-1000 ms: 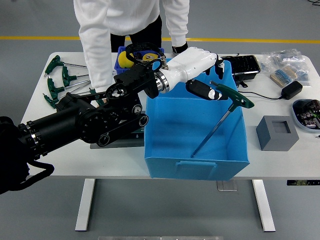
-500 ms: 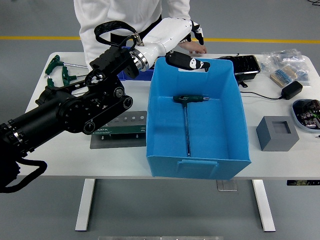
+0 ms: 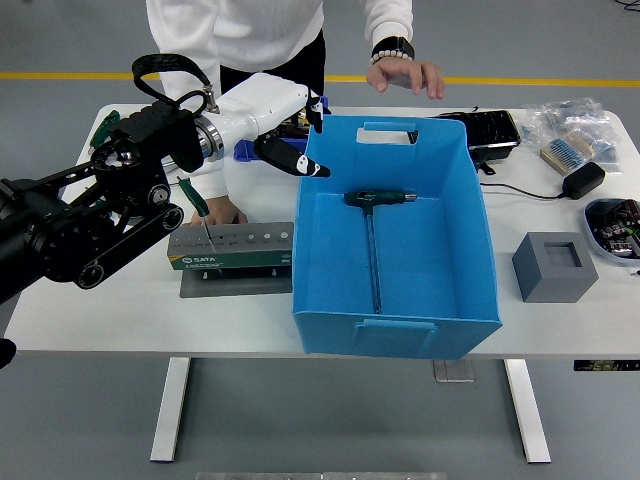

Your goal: Lift tool from toolbox,place it in box,lift tool from toolbox,place it in box

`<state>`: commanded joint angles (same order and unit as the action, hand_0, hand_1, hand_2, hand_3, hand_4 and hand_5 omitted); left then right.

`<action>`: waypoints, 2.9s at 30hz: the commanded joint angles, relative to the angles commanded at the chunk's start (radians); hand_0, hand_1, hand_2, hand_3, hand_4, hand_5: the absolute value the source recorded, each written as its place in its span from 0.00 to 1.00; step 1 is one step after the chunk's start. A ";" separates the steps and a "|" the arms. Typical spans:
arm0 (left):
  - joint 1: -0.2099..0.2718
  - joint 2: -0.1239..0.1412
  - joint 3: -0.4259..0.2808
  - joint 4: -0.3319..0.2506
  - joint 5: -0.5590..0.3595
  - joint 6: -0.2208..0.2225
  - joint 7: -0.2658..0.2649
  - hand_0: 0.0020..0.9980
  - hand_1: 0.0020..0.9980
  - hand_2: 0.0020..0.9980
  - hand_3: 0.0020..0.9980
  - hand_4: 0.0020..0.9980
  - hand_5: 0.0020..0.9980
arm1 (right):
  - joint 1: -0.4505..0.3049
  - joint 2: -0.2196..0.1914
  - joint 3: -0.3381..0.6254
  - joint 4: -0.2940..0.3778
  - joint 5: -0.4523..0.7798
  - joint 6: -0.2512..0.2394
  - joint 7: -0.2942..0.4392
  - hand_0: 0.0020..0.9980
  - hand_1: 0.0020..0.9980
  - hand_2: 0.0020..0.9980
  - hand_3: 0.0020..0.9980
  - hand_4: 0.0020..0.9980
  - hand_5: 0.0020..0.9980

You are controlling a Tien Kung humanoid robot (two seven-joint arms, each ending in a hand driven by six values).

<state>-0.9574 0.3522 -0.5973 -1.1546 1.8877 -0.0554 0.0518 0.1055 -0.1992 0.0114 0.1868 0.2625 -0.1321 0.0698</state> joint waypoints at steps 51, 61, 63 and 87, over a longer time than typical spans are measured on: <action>0.023 0.116 0.145 -0.029 -0.011 -0.349 0.225 0.54 0.45 0.42 0.27 1.00 0.82 | -0.007 0.006 0.004 0.001 -0.004 -0.005 -0.003 0.74 0.73 0.75 0.68 0.96 0.79; 0.024 0.117 0.147 -0.016 0.019 -0.351 0.224 0.52 0.41 0.37 0.25 1.00 0.82 | -0.008 0.006 0.001 0.001 0.000 -0.004 0.000 0.74 0.73 0.75 0.68 0.95 0.79; 0.024 0.117 0.147 -0.015 0.024 -0.348 0.222 0.51 0.33 0.30 0.23 1.00 0.82 | -0.008 0.006 0.000 0.001 0.001 -0.004 0.000 0.74 0.73 0.75 0.68 0.95 0.79; 0.031 0.122 0.140 -0.004 0.219 -0.249 0.136 0.13 0.00 0.08 0.12 0.88 0.42 | -0.010 0.006 0.007 0.000 0.002 -0.005 0.003 0.74 0.72 0.75 0.68 0.95 0.79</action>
<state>-0.9264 0.4738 -0.4573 -1.1588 2.1066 -0.3047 0.1880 0.0952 -0.1928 0.0180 0.1873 0.2642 -0.1372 0.0728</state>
